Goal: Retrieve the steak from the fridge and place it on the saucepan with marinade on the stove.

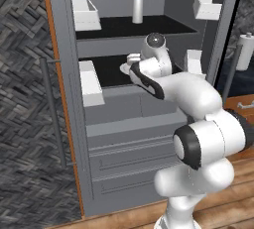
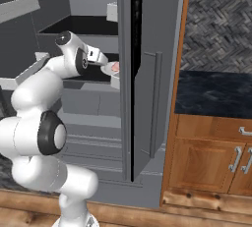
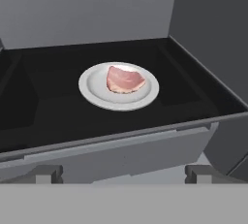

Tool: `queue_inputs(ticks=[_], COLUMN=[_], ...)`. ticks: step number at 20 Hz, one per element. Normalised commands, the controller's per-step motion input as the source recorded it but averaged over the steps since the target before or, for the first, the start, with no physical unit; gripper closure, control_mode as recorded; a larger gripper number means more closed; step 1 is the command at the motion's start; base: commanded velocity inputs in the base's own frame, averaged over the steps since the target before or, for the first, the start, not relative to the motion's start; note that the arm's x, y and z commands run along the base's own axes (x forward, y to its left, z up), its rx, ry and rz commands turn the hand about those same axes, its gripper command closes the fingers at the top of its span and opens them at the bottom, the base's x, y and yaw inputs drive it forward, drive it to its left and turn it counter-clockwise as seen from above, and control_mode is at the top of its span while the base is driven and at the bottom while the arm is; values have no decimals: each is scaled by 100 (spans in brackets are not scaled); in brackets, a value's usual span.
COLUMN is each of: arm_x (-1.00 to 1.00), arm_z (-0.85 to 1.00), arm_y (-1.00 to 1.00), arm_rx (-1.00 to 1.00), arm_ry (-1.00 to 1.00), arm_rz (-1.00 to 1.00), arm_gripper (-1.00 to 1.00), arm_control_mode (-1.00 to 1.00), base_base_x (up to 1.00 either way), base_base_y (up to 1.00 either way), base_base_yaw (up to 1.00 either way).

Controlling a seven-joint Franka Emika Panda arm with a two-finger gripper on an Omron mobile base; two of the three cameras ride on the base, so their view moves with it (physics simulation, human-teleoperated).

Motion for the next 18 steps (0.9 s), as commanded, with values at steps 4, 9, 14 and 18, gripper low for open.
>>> queue_inputs(ticks=[4,9,14,18], arm_x=[41,27,25,32], arm_z=[-35,-32,-3,-1], arm_y=[-15,-9,0,0], arm_rx=[0,0,0,0], arm_ry=[9,5,0,0], arm_rz=[0,0,0,-3], arm_gripper=[-100,-100,-100,-100], arm_control_mode=[-100,-100,-100,-100], base_base_x=[0,0,0,0], base_base_y=[0,0,0,0], base_base_yaw=[0,0,0,0])
